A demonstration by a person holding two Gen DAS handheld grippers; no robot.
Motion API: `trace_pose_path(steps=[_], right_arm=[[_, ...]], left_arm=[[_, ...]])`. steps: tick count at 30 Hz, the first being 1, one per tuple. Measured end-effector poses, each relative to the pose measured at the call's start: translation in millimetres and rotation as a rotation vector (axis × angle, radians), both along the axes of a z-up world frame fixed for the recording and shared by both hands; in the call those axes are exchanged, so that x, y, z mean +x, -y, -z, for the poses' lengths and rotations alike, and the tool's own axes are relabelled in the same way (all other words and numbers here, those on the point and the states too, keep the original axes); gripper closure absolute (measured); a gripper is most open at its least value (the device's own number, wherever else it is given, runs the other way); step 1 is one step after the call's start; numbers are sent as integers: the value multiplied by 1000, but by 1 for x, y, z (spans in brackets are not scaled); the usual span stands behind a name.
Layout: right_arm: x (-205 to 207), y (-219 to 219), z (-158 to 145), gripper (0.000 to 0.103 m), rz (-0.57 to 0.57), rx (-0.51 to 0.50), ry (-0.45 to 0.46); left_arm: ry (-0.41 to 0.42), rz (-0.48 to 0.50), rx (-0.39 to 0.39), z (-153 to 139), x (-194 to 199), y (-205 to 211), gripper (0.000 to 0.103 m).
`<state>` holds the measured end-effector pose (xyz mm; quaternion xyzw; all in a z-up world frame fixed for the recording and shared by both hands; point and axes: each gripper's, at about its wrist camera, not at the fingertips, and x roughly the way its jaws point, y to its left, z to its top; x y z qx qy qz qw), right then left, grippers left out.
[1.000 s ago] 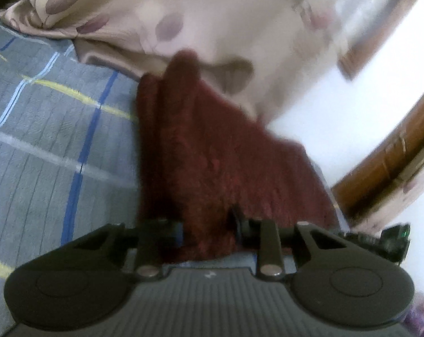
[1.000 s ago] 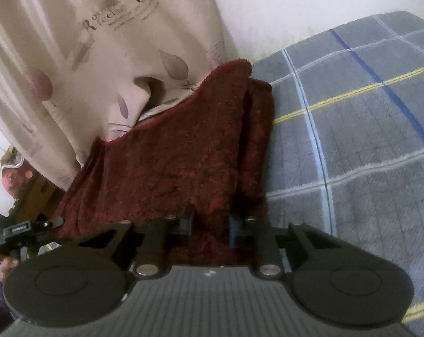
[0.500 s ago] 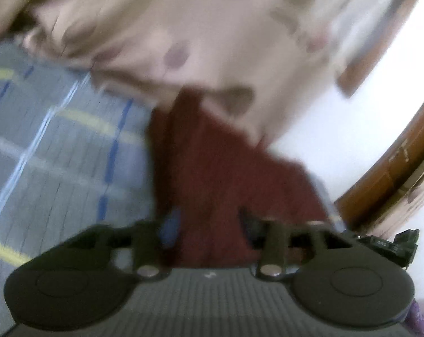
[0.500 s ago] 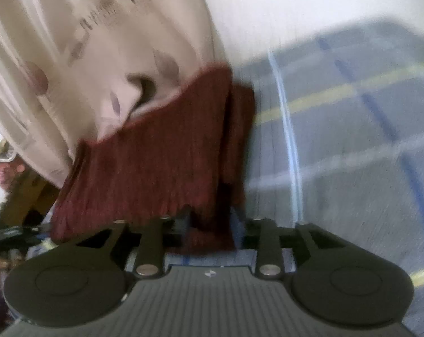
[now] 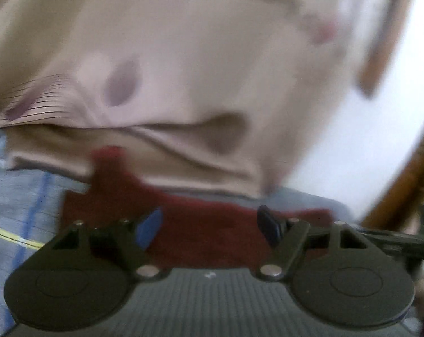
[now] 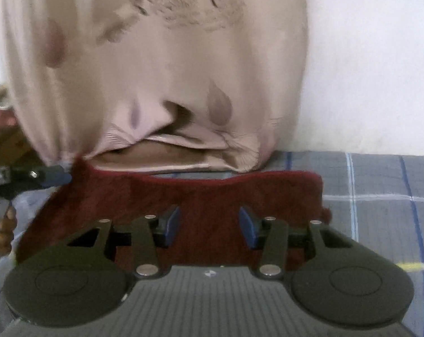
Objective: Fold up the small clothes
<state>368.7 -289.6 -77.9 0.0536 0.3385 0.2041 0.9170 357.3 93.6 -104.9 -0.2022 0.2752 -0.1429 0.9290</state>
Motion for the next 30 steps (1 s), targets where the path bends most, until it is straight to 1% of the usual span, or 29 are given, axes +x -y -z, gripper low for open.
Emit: trace_pose_path(steps=[1, 3, 4, 6, 8, 9, 10, 11, 13, 14, 15, 16, 17, 18, 19, 20, 21, 22, 23, 25, 26, 27, 28, 29, 30], right_arm=[[9, 1, 7, 54, 10, -4, -18], [24, 9, 22, 54, 65, -8, -60], [29, 17, 29, 54, 93, 20, -79], [33, 42, 41, 55, 159, 135, -111], [34, 58, 52, 57, 204, 228, -133], [34, 64, 58, 58, 217, 275, -143], [34, 66, 61, 59, 219, 288, -146], [35, 64, 62, 60, 217, 280, -148], [38, 64, 57, 57, 220, 284, -169], [33, 63, 47, 53, 219, 296, -161], [24, 63, 36, 42, 213, 303, -116], [10, 65, 23, 27, 203, 305, -56], [-8, 65, 10, 21, 186, 309, 9], [-22, 64, 1, 14, 165, 319, 43], [-36, 63, -6, 7, 138, 336, 67], [-56, 62, -12, 3, 104, 359, 93], [-73, 61, -16, 1, 79, 376, 110], [-89, 61, -18, 1, 58, 389, 119], [-106, 58, -18, 1, 34, 400, 124], [-128, 50, -17, 1, 4, 406, 117], [-139, 45, -15, 1, -6, 397, 106], [-150, 42, -13, 1, -9, 386, 99], [-157, 39, -11, 1, -11, 378, 91], [-167, 35, -9, 1, -16, 380, 79], [-171, 33, -8, 1, -19, 388, 67]], left_arm=[[-13, -65, -4, 8, 2, -11, 29], [-17, -128, -83, 23, -5, -36, 29], [-28, -171, -122, 31, -9, -48, 29], [-47, -217, -167, 43, -16, -65, 29], [-52, -250, -213, 52, -20, -78, 29], [-61, -271, -210, 53, -21, -80, 28], [-94, -311, -184, 53, -20, -81, 28], [-121, -334, -198, 55, -20, -87, 28], [-102, -311, -291, 51, -29, -99, 28], [-86, -286, -311, 45, -35, -102, 28], [-74, -259, -290, 36, -41, -105, 28], [-63, -228, -260, 27, -48, -107, 28], [-57, -188, -247, 20, -55, -109, 28], [-61, -134, -239, 13, -60, -111, 24], [-75, -100, -230, 10, -65, -115, 21], [-90, -81, -221, 8, -70, -122, 17], [-102, -69, -227, 9, -74, -127, 17], [-127, -47, -250, 14, -75, -134, 17], [-181, -9, -300, 22, -73, -141, 17], [-272, 64, -411, 40, -68, -142, 17], [-291, 95, -440, 47, -67, -139, 17], [-298, 119, -423, 51, -63, -135, 16], [-307, 123, -385, 55, -58, -130, 16], [-300, 135, -395, 60, -56, -128, 16], [-279, 158, -435, 62, -55, -128, 16]])
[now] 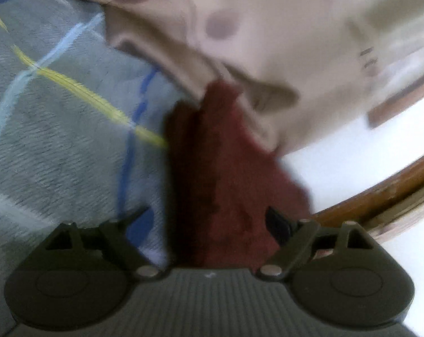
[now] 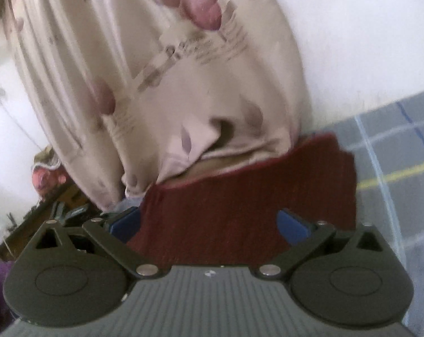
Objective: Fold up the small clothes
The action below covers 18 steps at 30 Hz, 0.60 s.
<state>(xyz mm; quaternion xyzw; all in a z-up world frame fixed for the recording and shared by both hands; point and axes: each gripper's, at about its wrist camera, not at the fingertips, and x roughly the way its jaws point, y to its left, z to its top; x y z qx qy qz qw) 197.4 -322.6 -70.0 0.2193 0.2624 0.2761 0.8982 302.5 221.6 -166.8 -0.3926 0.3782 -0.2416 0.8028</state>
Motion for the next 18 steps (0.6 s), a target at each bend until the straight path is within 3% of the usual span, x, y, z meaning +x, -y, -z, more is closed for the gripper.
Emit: trace_pose_path(steps=[2, 6, 9, 10, 11, 12, 15, 18], right_arm=[[-9, -5, 1, 1, 0, 4, -12], [-16, -13, -4, 1, -15, 6, -19], [-12, -21, -8, 0, -26, 6, -8], [-7, -24, -9, 0, -26, 4, -7], [-1, -28, -10, 0, -28, 2, -7], [4, -31, -11, 0, -33, 1, -5], [21, -45, -13, 0, -61, -3, 11], [43, -65, -12, 1, -101, -19, 8]], left_arm=[[9, 72, -70, 3, 9, 8, 16], [44, 200, 33, -4, 28, 40, 17], [57, 212, 34, -4, 38, 47, 20], [68, 216, 61, -5, 38, 51, 27], [74, 217, 95, -4, 38, 53, 45], [78, 213, 108, -3, 35, 51, 47], [64, 176, 50, 3, 29, 43, 51], [66, 153, 64, 1, 24, 45, 51]])
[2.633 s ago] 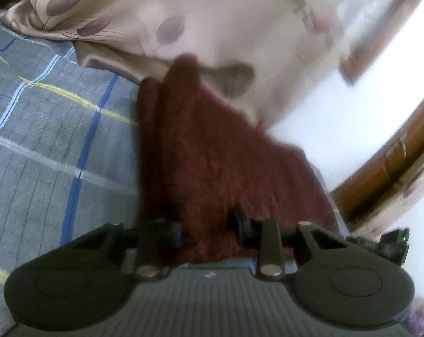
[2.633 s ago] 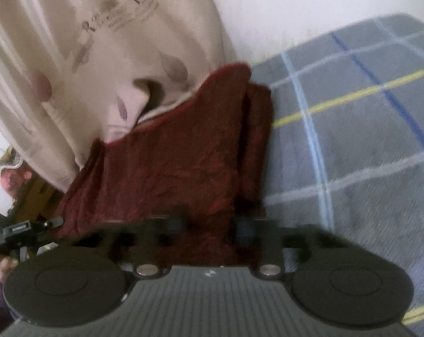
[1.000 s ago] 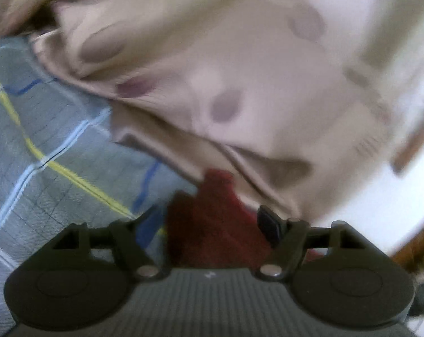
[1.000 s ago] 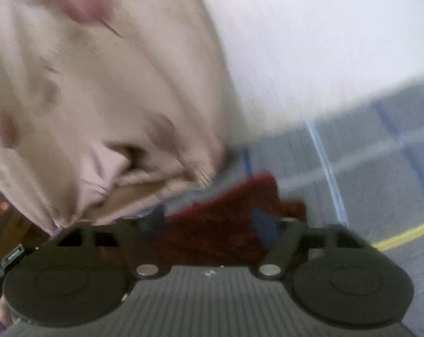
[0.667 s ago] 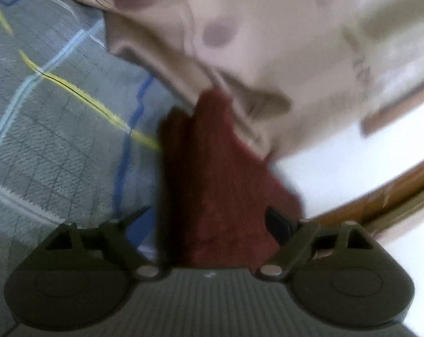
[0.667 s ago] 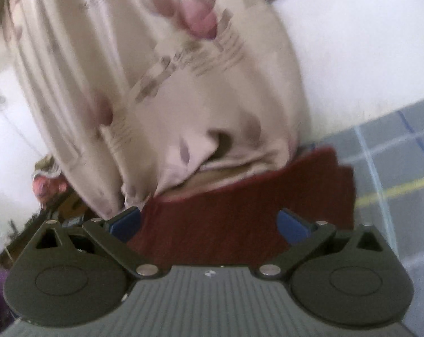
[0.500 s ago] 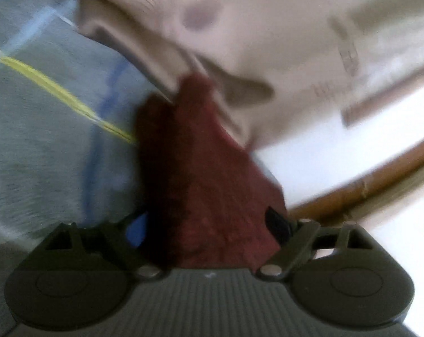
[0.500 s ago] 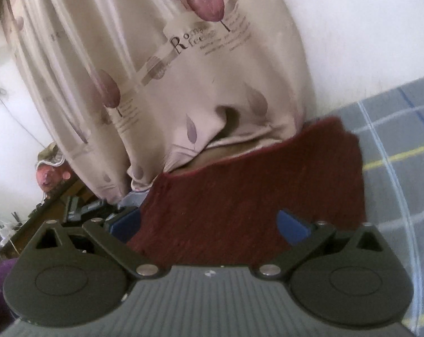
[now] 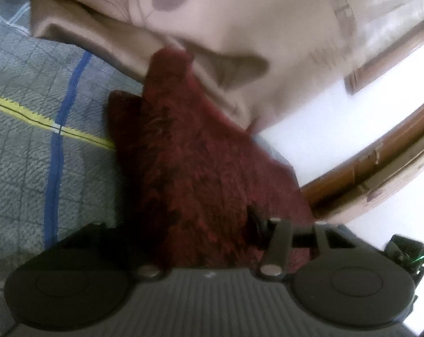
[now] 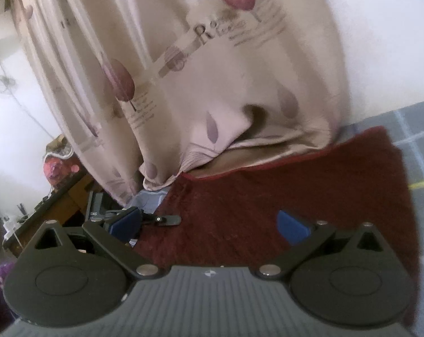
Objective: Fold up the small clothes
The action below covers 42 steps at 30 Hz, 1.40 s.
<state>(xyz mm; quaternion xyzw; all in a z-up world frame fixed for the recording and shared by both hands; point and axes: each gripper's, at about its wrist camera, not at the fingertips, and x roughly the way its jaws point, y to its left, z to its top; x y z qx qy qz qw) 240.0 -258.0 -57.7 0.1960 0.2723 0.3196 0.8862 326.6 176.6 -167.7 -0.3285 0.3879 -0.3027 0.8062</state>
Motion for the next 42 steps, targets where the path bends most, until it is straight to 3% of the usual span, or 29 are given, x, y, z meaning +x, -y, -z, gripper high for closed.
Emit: trace_pose_path(steps=[2, 3, 4, 6, 9, 14, 17, 22, 26, 27, 31, 34, 37, 42], right_arm=[[11, -23, 0, 14, -15, -129, 31], [16, -36, 1, 37, -30, -209, 43], [20, -49, 2, 70, -51, -274, 52], [32, -68, 8, 89, -89, -337, 50], [51, -79, 18, 88, -101, -357, 35], [73, -94, 37, 88, -118, -430, -30], [77, -100, 50, 89, -136, -477, -67], [85, -87, 61, 90, -121, -366, -126], [91, -61, 68, 90, -87, -178, -214], [88, -53, 67, 86, -76, -128, -222], [59, -16, 46, 55, 7, 20, -158], [38, 22, 39, 54, 58, 91, -161], [27, 58, 44, 54, 92, 159, -205], [13, 105, 58, 49, 138, 314, -280]], left_arm=[[-1, -8, 29, -5, -1, 3, 51], [-1, -14, 43, -10, -1, 5, 51], [7, -14, 60, -16, -2, 7, 51], [12, -14, 94, -24, -4, 10, 51], [-9, -7, 149, -27, 4, 15, 51], [-6, 21, 146, -20, 8, 12, 51], [-14, -14, 124, -24, 4, 14, 53], [37, -13, 164, -71, -15, 44, 67], [43, -8, 178, -114, -22, 88, 70], [37, -8, 162, -123, -22, 98, 72], [35, 14, 141, -146, -15, 155, 77], [19, 48, 147, -145, -9, 198, 78], [-39, 109, -15, -130, -5, 218, 78], [-36, 196, -257, -110, -7, 218, 72]])
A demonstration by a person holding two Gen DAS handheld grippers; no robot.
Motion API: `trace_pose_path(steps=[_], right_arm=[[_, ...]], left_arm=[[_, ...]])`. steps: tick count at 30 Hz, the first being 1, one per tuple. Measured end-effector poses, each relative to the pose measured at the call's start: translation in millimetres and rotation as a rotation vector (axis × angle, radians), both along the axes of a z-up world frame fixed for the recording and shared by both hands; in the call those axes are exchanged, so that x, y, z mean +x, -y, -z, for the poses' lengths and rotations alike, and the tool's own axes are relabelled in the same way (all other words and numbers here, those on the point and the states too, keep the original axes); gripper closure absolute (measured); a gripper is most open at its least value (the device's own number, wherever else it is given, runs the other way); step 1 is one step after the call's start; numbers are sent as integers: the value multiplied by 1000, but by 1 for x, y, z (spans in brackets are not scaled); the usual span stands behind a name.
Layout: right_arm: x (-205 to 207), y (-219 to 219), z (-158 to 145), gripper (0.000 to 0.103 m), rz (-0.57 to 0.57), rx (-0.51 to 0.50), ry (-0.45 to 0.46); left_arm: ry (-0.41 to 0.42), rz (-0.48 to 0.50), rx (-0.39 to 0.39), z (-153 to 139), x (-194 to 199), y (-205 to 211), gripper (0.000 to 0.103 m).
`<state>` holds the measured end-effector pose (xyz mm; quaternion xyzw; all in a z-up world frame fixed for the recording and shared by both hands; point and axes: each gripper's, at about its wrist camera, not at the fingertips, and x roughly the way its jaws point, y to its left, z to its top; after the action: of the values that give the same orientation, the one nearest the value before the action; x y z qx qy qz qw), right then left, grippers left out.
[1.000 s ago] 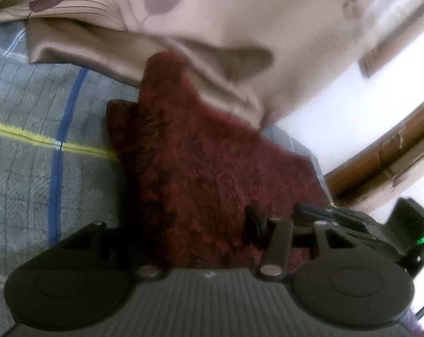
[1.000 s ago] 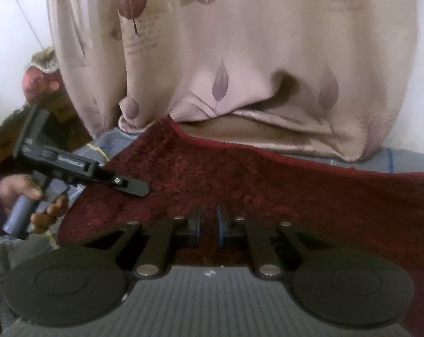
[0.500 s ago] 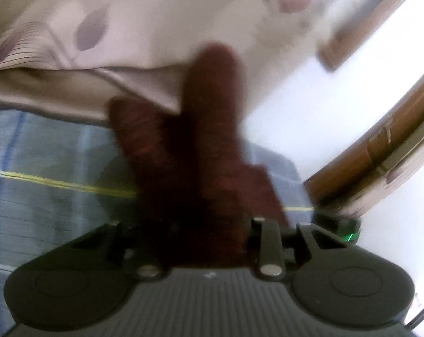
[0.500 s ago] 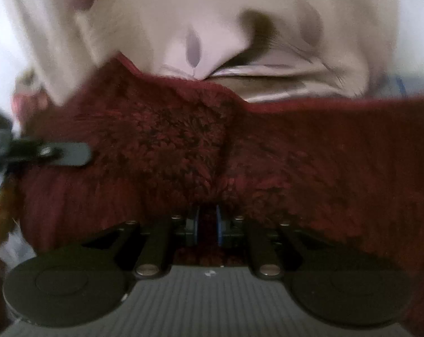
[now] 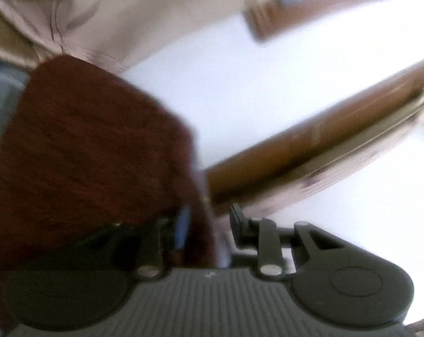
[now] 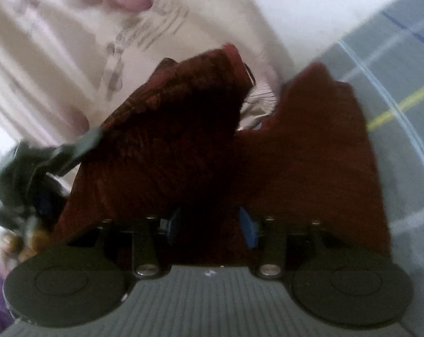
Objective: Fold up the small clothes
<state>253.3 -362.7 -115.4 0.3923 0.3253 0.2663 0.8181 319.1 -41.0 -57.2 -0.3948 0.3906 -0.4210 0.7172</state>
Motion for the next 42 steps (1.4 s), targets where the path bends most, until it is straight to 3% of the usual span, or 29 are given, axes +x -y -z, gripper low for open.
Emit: trace_pose_path(steps=[1, 2, 4, 5, 7, 10, 12, 17, 20, 27, 29, 31, 32, 34, 35, 36, 37, 39, 42], right_arm=[[-2, 7, 3, 43, 14, 39, -8], [-4, 15, 7, 41, 29, 92, -13], [-12, 29, 11, 26, 57, 199, -22], [-15, 36, 12, 21, 70, 259, -23], [-17, 48, 8, 0, 90, 309, -16], [-7, 44, -5, 0, 84, 294, -9], [3, 34, -15, 0, 71, 246, -34], [37, 9, -26, 0, 8, 177, -130], [55, -5, -37, 0, -22, 107, -146], [97, -48, -47, 0, -128, -179, -227], [95, -58, -46, 14, -148, -269, -202], [90, -61, -47, 63, -174, -338, -153], [89, -61, -47, 69, -189, -349, -130], [84, -54, -46, 70, -182, -352, -96], [84, -51, -48, 71, -173, -355, -77], [82, -46, -51, 72, -159, -344, -52], [80, -42, -55, 73, -148, -327, -31], [76, -31, -66, 75, -133, -309, 27], [84, -9, -77, 80, -99, -305, 56]], left_arm=[[3, 10, -41, 2, -1, -3, 72], [45, 1, -32, 1, -5, -5, 72], [124, -34, 51, -2, -14, -6, 72], [141, -20, 55, -2, -19, -5, 72], [198, 10, 42, -1, -28, -6, 72], [206, -11, -70, 16, -26, -7, 72], [197, -4, -137, 31, -28, -8, 72], [199, 30, -166, 58, -35, 6, 72], [241, 50, -128, 60, -44, 9, 72], [287, 52, -34, 66, -44, 26, 72], [272, 53, -61, 67, -45, 21, 71], [275, 44, -78, 62, -52, 11, 71], [266, 41, -93, 59, -57, 4, 71], [266, 23, -122, 50, -70, -12, 69], [276, -2, -120, 45, -78, -21, 58], [276, -34, -116, 40, -82, -28, 38], [275, -70, -114, 37, -89, -38, 31], [305, -138, -109, 29, -99, -56, 29], [310, -197, 12, 16, -103, -65, 23]])
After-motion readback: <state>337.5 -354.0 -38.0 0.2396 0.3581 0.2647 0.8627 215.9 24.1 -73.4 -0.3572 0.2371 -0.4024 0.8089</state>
